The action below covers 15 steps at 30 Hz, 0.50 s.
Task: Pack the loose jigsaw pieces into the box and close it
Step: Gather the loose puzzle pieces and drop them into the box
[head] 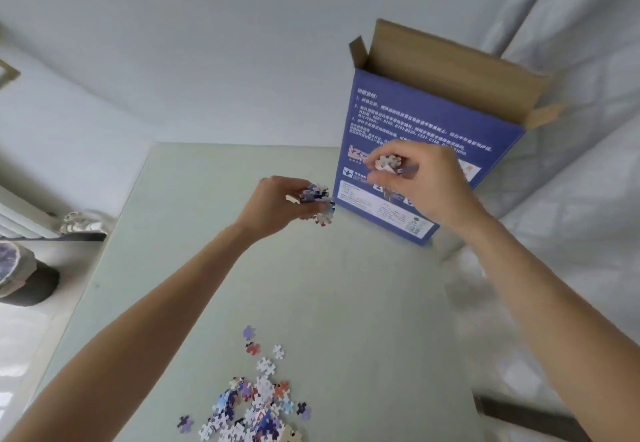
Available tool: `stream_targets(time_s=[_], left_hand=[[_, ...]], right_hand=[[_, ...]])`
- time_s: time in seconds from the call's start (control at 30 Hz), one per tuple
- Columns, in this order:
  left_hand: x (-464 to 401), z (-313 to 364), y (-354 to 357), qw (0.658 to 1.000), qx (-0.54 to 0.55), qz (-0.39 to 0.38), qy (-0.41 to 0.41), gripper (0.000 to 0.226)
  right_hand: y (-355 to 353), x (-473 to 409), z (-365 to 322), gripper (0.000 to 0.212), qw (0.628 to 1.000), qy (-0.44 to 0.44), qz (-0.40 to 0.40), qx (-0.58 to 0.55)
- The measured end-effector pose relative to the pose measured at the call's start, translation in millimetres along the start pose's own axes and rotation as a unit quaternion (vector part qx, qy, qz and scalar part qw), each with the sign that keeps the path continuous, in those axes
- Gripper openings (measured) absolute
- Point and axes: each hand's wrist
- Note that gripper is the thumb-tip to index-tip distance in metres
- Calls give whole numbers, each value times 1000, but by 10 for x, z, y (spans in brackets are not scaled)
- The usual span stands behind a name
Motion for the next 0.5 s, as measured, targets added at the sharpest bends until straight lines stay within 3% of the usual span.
stream_targets(time_s=[0.17, 0.23, 0.33, 0.4, 0.5], left_hand=[[-871, 664, 65, 991, 17, 59, 121, 19], [-1147, 848, 118, 984, 33, 90, 152, 19], [-1506, 1082, 235, 970, 11, 142, 196, 31], [-1656, 1182, 300, 963, 4, 160, 218, 22], [-1824, 1289, 397, 944, -42, 184, 270, 17]], right_hand=[[-629, -814, 170, 13, 981, -65, 180, 37], [-719, -1019, 365, 13, 962, -100, 225, 117], [-732, -1145, 647, 12, 930, -178, 208, 244], [-702, -1143, 791, 14, 919, -211, 175, 284], [-720, -1158, 929, 15, 918, -200, 145, 310]])
Point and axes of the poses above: each hand's wrist, its own x-axis away from the middle knuckle, its own y-axis out of the palm, z = x × y, and after that the axes turned 8 degrees about z, right-handed
